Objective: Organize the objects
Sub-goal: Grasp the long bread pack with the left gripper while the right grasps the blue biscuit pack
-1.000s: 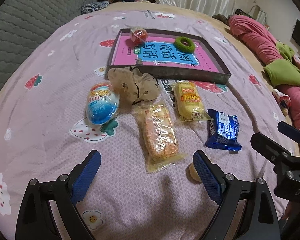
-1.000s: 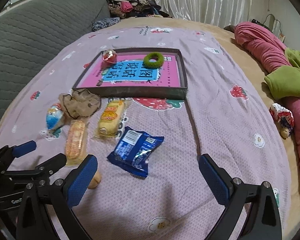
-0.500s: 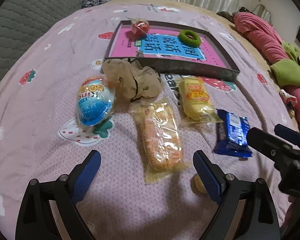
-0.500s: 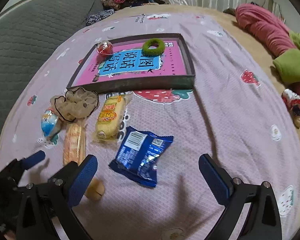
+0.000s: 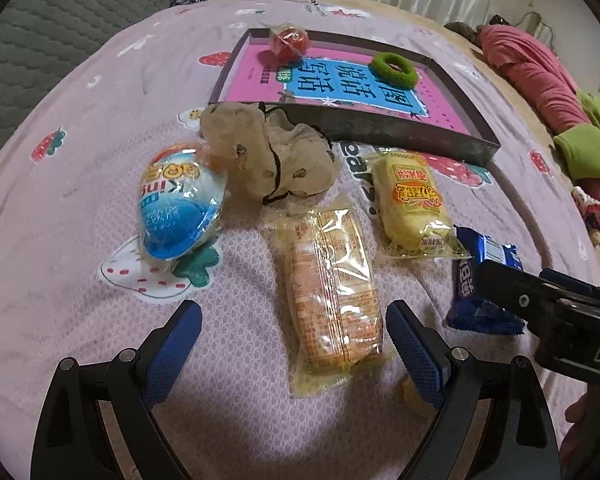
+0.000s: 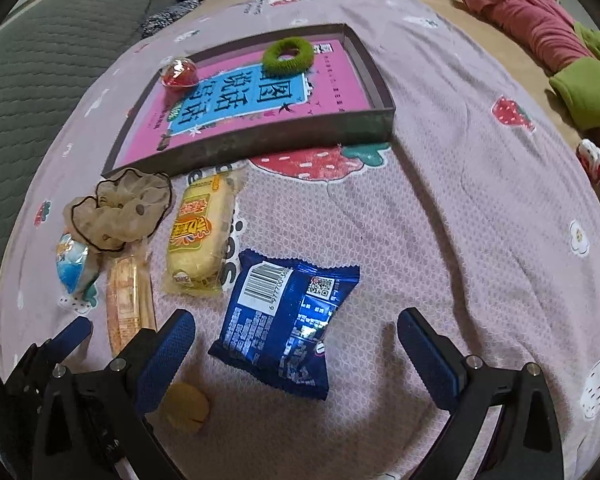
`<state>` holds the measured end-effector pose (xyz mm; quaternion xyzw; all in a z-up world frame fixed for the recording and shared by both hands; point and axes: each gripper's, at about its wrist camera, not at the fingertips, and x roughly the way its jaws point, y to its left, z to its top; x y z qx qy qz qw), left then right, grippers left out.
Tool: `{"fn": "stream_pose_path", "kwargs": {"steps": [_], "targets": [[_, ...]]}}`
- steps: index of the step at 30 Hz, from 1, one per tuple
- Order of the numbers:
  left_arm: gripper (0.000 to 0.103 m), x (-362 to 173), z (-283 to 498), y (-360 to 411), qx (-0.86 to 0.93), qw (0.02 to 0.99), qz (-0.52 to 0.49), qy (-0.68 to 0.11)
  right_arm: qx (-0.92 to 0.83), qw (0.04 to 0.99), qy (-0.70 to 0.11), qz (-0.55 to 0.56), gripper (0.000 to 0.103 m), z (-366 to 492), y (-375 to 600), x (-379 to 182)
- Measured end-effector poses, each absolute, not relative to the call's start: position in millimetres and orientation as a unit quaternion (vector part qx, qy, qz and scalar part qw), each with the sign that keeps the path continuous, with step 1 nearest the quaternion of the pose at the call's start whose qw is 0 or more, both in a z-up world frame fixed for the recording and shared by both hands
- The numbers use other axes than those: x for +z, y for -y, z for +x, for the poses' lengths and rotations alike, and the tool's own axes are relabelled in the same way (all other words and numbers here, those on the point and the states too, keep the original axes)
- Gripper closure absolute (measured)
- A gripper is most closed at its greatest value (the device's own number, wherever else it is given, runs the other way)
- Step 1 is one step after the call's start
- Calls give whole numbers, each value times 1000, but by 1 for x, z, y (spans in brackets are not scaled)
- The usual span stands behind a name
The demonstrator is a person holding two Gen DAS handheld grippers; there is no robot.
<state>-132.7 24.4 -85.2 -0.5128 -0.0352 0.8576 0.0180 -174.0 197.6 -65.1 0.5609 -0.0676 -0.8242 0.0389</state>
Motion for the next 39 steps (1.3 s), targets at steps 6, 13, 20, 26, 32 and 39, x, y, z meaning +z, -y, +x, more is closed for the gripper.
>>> {"fn": "stream_pose_path", "kwargs": {"steps": [6,13,20,26,32,39], "targets": [[9,-90,-140,-27,853,6,-521,37,-812,26,78,578,2,-181,-193,-77],[10,-96,-147,-27,848,-6,-528,48,-816,1,64,574,16,-183,-189,-83],[34,-95,-147,-35,847,-1,-531,27,-827,16,48,560,34,-178,-186,-79],[51,-95,-148,-42,845,12,-535,25,-831,27,45,553,41,-175,-184,-79],[57,-96,-148,-42,844,20,-535,36,-836,36,54,546,48,-173,-188,-75],[60,-91,-146,-34,846,48,-527,66,-843,53,58,532,51,-164,-194,-69]]}}
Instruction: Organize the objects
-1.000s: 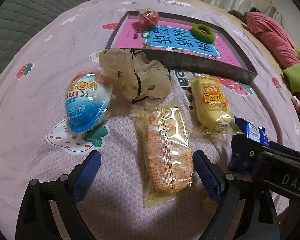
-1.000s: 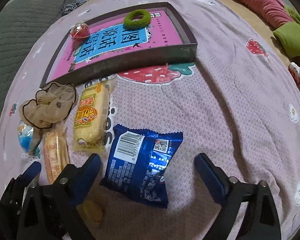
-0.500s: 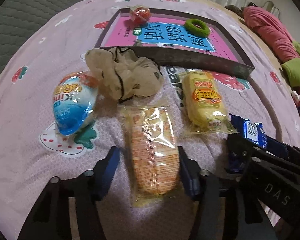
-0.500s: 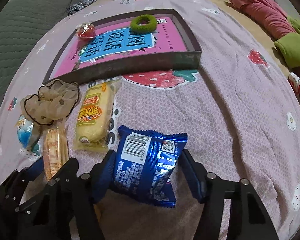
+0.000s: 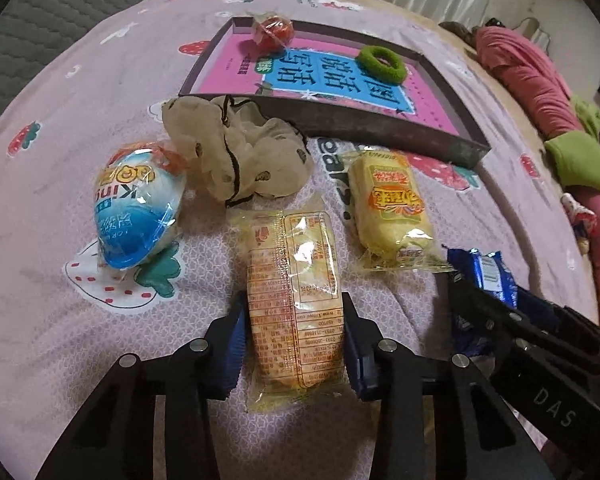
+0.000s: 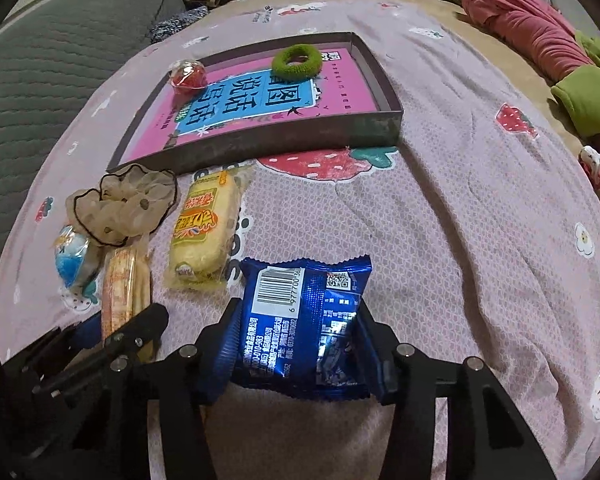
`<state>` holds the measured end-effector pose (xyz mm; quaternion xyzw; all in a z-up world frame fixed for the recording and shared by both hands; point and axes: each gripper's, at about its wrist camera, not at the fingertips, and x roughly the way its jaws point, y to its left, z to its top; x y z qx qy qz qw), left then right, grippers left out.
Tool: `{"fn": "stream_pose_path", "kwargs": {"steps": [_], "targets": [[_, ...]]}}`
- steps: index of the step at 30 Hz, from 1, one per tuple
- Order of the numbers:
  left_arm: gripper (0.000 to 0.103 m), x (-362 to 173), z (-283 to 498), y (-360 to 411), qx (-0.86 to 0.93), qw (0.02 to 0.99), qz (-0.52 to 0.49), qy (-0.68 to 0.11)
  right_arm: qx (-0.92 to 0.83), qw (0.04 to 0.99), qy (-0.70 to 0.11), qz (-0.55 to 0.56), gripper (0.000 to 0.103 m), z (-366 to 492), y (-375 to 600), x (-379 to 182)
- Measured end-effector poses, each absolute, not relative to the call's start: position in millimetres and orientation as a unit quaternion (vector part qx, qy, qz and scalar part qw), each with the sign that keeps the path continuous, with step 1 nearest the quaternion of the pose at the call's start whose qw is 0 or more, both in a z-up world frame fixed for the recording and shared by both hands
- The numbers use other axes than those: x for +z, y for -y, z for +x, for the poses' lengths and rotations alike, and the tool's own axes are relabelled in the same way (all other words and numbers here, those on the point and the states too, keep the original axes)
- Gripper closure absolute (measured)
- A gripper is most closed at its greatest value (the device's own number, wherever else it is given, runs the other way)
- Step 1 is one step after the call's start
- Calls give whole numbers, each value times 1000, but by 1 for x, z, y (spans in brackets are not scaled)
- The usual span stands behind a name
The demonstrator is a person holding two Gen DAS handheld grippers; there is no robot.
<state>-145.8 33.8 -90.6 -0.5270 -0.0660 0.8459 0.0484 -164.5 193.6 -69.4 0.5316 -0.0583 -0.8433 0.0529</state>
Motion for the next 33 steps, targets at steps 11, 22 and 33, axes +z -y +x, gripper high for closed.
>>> {"fn": "stream_pose_path", "kwargs": {"steps": [11,22,33], "targets": [[60,-70,-130,-36,862,54,-503,37,-855,65,57,512,51,-146,-204,-52],[60,-40,-112,-22,874,46,-481,46,-872,71,53,481,51,-130,-205,-20],[60,-4,-102,-14,886,49,-459,47,-887,77,44,453,51,-118,-199,17]]}}
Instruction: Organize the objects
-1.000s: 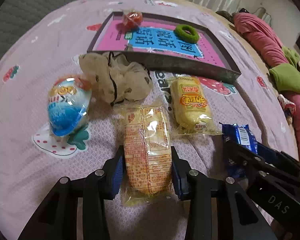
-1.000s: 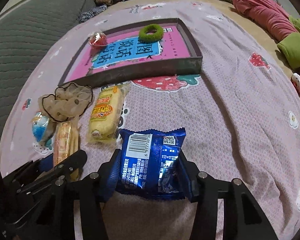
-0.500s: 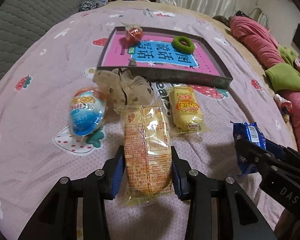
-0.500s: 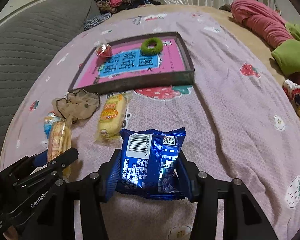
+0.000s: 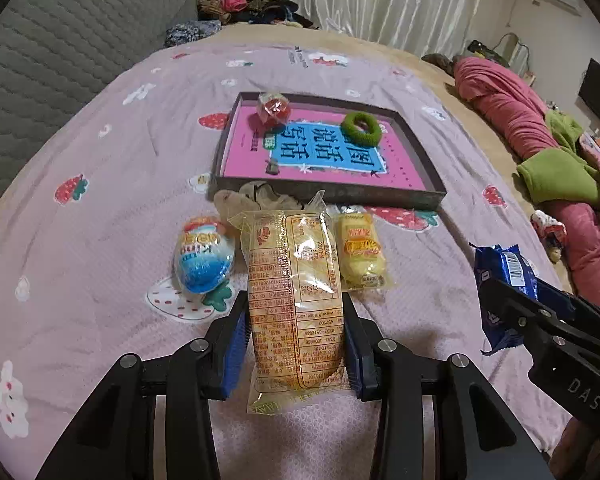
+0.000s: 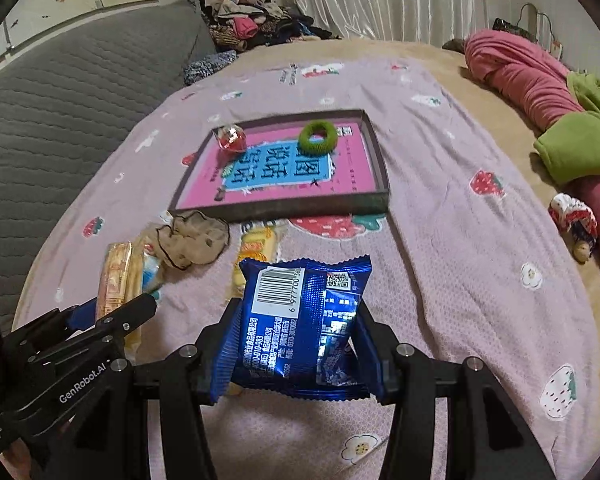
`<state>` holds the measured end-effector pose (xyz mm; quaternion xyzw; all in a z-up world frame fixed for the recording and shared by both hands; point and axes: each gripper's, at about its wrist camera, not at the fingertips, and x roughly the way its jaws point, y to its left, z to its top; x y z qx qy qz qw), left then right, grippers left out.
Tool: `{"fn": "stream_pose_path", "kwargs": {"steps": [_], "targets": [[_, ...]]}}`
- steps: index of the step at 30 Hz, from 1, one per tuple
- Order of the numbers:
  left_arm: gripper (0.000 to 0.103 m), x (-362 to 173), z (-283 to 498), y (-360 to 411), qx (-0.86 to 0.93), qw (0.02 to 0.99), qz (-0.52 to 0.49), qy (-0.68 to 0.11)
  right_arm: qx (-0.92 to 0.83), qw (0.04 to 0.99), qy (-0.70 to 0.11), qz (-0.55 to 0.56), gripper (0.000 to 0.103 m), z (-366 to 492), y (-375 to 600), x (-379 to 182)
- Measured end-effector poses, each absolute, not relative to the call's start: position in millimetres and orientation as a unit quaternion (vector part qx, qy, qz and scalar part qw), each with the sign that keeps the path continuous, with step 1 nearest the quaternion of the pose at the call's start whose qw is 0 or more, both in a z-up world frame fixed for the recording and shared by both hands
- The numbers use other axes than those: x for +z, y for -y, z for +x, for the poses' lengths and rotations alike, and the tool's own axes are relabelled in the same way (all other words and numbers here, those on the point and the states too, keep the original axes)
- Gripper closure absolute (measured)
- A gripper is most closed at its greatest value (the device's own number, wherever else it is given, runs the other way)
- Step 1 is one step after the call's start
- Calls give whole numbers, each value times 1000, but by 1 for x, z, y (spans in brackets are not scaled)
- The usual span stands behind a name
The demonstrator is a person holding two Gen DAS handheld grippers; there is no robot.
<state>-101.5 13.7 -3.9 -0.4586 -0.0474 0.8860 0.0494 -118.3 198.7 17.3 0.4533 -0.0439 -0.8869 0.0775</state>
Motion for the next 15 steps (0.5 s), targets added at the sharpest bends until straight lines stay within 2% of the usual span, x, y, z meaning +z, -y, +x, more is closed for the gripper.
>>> {"fn": "stream_pose_path", "kwargs": {"steps": [15], "targets": [[60,50,-120,-6,904,51,-424,30,-912,81,15,401,51,-128,-196,77]]}}
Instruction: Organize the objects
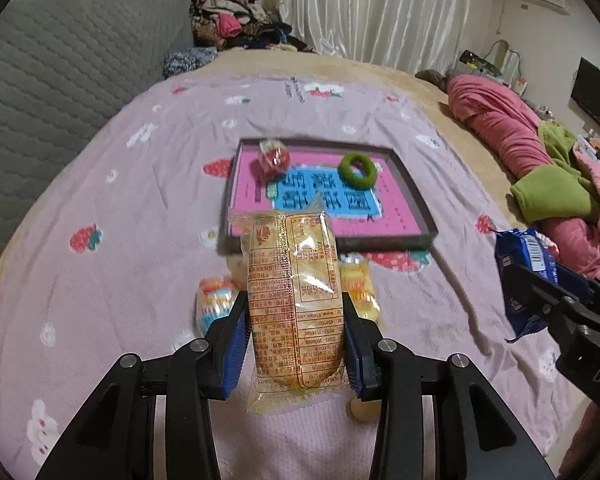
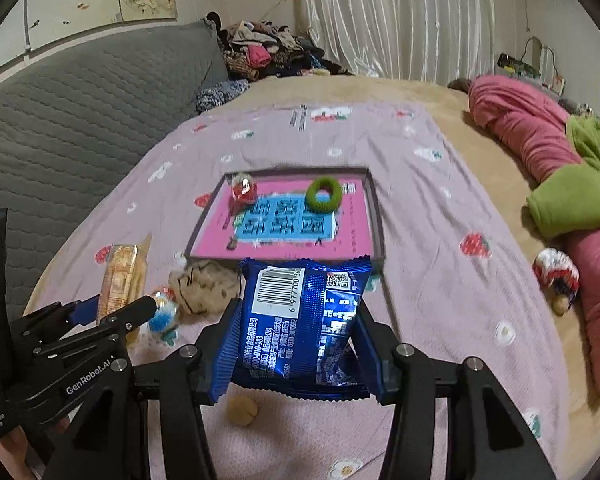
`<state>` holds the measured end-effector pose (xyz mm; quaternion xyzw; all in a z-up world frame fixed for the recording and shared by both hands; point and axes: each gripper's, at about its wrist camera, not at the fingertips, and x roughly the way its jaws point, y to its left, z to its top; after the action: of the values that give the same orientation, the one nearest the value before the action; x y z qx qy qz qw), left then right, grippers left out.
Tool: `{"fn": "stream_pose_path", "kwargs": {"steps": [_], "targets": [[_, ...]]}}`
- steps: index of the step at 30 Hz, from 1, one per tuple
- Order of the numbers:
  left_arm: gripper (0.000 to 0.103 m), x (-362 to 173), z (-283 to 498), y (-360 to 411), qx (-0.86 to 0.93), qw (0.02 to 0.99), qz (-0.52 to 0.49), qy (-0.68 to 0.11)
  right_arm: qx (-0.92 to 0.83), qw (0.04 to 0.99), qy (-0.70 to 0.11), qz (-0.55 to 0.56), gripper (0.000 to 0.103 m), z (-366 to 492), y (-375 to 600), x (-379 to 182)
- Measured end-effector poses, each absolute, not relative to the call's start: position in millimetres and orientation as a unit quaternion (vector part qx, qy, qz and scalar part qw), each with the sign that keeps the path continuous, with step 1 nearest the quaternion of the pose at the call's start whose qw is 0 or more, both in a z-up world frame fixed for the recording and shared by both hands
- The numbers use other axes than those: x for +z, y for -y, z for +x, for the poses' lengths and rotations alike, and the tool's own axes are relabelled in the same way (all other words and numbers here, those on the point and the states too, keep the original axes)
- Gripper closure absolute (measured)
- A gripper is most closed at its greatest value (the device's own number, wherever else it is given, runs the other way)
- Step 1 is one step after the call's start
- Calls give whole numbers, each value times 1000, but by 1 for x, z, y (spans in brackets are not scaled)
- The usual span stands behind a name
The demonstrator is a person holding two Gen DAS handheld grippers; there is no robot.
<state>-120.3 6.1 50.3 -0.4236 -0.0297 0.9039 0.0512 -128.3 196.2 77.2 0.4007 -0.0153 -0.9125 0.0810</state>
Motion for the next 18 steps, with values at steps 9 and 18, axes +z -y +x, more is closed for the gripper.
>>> {"fn": "stream_pose_path", "kwargs": {"steps": [9,18], "targets": [[60,92,-154,-8,914,56,-402,26,-925,81,-2,370,51,-156,-198,113],[60,109,-193,-3,916,63,-396,30,-934,83,-11,346,51,-186,-198,135]]}}
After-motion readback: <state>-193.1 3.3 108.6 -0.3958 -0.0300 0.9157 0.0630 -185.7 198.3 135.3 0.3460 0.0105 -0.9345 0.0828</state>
